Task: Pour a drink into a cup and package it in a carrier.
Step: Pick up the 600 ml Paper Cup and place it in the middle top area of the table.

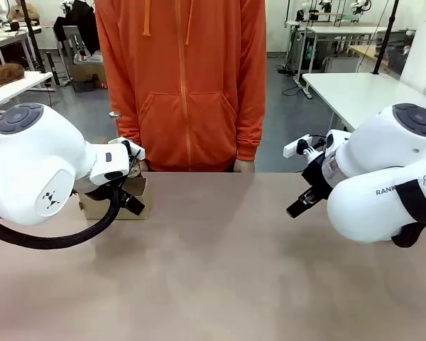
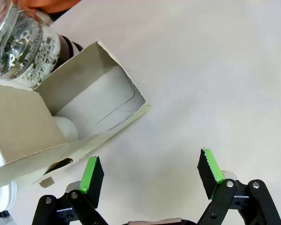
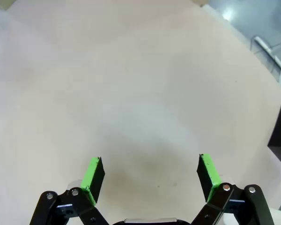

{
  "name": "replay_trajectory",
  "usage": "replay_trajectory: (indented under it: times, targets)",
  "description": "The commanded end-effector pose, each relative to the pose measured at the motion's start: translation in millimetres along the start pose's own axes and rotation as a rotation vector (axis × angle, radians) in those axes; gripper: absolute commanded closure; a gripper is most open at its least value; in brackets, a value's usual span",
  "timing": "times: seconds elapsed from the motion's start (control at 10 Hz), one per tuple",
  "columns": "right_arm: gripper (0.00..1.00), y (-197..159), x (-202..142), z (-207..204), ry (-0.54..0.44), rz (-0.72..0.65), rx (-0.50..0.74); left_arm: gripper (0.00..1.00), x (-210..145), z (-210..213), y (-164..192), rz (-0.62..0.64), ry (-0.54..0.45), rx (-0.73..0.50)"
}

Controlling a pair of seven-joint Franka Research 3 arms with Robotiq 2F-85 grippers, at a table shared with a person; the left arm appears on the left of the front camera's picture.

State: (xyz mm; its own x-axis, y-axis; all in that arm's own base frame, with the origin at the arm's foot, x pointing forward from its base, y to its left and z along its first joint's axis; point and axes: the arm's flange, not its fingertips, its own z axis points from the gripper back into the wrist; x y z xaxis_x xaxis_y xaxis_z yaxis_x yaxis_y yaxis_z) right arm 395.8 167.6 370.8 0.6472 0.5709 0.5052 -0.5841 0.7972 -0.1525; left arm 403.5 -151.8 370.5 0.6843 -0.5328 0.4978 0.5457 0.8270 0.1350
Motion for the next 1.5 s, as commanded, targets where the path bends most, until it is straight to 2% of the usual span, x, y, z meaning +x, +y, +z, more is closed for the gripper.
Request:
replay_trajectory:
  times: [0.0,0.8,1.0,1.1,1.3,1.4]
  targets:
    - [0.0,0,0,0,0.0,0.0,0.0,0.0,0,0,0,0.0,0.0,0.0]
    - [0.0,0,0,0,0.0,0.001,0.0,0.0,0,0,0,0.0,0.0,0.0]
    - [0.0,-52,75,27,-0.003,-0.031,0.034,0.0,0,0,0,0.0,0.0,0.0]
    - [0.0,-82,101,42,0.01,-0.023,0.093,0.0,0,0,0,0.0,0.0,0.0]
    - [0.0,-149,127,69,0.018,0.004,0.242,0.0,0,0,0,0.0,0.0,0.0]
    - [0.0,-198,122,86,-0.027,0.01,0.328,0.0,0,0,0,0.0,0.0,0.0]
